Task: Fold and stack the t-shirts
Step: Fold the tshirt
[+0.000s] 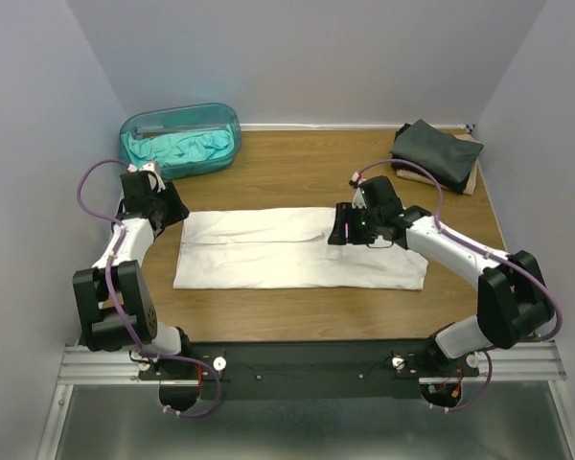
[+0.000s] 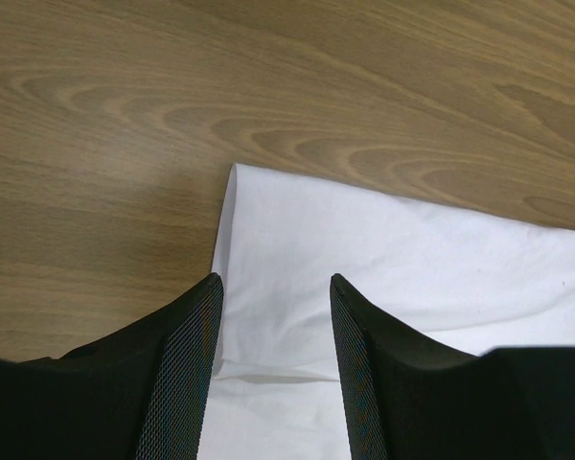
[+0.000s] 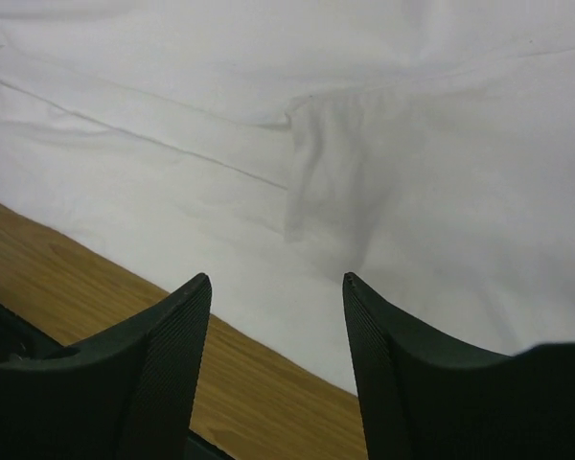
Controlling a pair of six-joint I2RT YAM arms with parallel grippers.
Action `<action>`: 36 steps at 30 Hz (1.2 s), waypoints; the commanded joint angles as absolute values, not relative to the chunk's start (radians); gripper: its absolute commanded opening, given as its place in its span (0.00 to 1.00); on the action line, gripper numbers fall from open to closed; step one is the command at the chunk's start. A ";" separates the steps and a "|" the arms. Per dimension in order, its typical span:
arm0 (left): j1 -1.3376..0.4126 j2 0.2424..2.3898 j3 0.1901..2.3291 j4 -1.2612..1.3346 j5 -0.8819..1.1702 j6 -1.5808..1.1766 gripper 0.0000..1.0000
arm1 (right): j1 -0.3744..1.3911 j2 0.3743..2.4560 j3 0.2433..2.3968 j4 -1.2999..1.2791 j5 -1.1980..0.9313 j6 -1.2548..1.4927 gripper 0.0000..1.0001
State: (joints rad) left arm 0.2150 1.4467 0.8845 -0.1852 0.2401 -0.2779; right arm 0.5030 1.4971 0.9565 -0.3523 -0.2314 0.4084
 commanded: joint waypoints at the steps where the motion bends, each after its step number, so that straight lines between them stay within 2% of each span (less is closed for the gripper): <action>1: 0.212 1.460 0.916 -0.175 0.230 -0.290 0.57 | 0.508 1.443 1.005 -0.385 -0.082 0.434 0.67; 10: 0.030 1.532 0.977 -0.158 0.204 -0.348 0.57 | 0.500 1.618 1.049 -0.379 0.081 0.439 0.69; 16: -0.064 1.589 0.954 -0.075 0.258 -0.417 0.57 | 0.465 1.617 0.977 -0.379 0.127 0.494 0.70; 24: -0.094 1.716 0.865 -0.041 0.249 -0.463 0.57 | 0.382 1.644 0.919 -0.359 0.166 0.494 0.72; 28: -0.084 1.703 0.844 -0.046 0.203 -0.500 0.57 | 0.344 1.701 0.923 -0.341 0.164 0.480 0.72; 36: -0.069 1.643 0.781 -0.074 0.186 -0.522 0.57 | 0.324 1.888 1.081 -0.334 0.143 0.425 0.72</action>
State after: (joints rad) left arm -0.0776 1.6814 0.8555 -0.0032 0.2394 -0.5037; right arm 0.3378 1.7573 1.0424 -0.3294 0.1440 0.4541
